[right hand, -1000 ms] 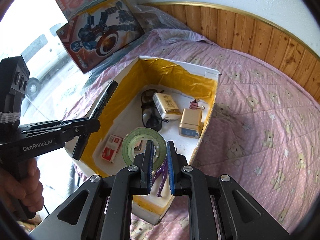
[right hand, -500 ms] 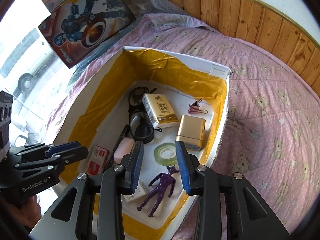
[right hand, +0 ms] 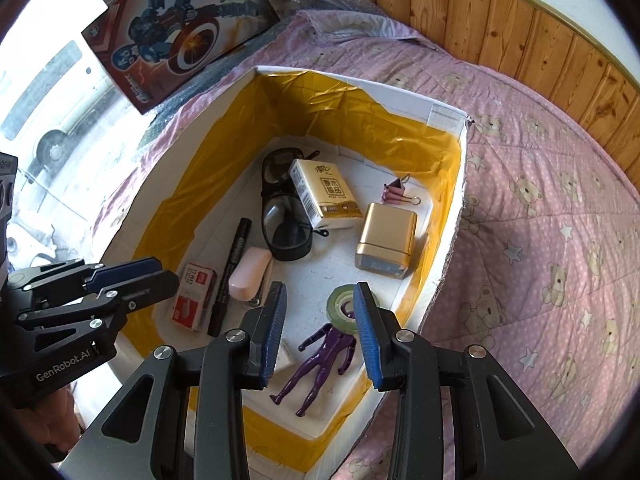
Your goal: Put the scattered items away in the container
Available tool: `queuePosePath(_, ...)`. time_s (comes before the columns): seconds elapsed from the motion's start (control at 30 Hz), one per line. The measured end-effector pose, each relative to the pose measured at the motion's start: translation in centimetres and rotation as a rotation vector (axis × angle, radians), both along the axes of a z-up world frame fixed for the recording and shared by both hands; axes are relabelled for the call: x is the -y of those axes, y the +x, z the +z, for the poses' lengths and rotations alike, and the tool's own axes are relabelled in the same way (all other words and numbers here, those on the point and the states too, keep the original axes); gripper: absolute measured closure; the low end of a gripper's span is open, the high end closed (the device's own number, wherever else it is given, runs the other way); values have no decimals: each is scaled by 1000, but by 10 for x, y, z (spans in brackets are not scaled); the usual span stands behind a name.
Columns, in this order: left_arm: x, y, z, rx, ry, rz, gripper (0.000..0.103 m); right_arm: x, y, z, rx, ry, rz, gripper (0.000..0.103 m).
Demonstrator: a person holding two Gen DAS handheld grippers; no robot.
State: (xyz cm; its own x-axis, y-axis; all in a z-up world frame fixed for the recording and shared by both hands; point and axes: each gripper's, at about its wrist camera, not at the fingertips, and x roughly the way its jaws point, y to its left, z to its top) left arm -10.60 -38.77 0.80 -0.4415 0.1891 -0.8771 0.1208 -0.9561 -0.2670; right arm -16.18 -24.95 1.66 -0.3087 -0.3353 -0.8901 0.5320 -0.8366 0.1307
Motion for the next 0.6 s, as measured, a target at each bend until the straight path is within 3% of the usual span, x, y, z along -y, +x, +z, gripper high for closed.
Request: queuePosePath(0.6, -17, 20, 25, -77, -58, -36, 80, 1, 35, 8, -9, 62, 60, 66)
